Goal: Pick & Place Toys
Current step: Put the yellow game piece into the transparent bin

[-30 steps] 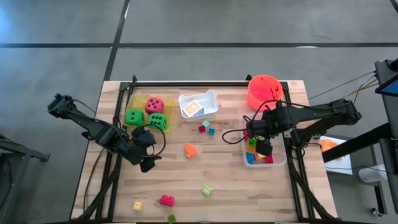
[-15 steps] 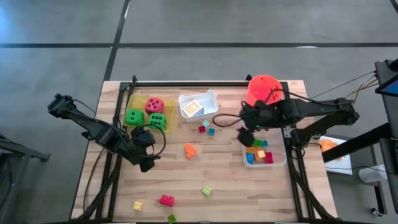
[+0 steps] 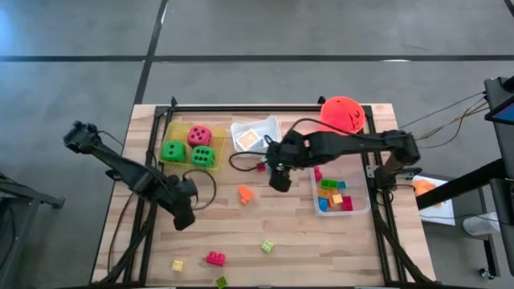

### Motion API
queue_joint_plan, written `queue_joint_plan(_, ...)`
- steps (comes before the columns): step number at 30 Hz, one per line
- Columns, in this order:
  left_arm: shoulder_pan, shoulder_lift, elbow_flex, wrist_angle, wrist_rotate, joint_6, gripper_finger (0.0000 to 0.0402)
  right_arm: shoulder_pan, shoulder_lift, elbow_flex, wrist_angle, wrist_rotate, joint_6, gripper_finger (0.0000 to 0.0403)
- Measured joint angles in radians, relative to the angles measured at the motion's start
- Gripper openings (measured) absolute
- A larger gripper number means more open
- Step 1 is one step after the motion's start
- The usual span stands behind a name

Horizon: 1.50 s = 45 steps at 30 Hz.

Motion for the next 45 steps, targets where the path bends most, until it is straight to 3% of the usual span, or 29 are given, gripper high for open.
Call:
queue_joint_plan(7, -0.145, 0.219, 0.03, 0.004, 0.187, -0.105, 0.0342, 0.003, 0.049, 0.031, -0.039, 0.0, -0.036, 0.0295)
queue_joint_plan(15, -0.348, 0.438, 0.12, 0.099, 0.195, 0.058, 0.0342, 0.037, 0.025, -0.017, -0.041, 0.002, -0.012, 0.0295)
queue_joint_plan(21, -0.386, 0.5, 0.152, 0.217, 0.186, 0.086, 0.0342, 0.08, 0.02, -0.02, -0.04, 0.005, 0.007, 0.0295)
queue_joint_plan(28, -0.402, 0.549, 0.196, 0.222, 0.186, 0.082, 0.0342, 0.109, 0.02, -0.021, -0.04, 0.011, 0.071, 0.0295)
queue_joint_plan(34, -0.434, 0.626, 0.257, 0.194, 0.185, 0.169, 0.0342, 0.119, 0.02, -0.021, -0.04, 0.012, 0.09, 0.0295)
queue_joint_plan(45, -0.468, 0.674, 0.249, 0.176, 0.132, 0.193, 0.0342, 0.118, 0.02, -0.021, -0.041, 0.012, 0.113, 0.0295)
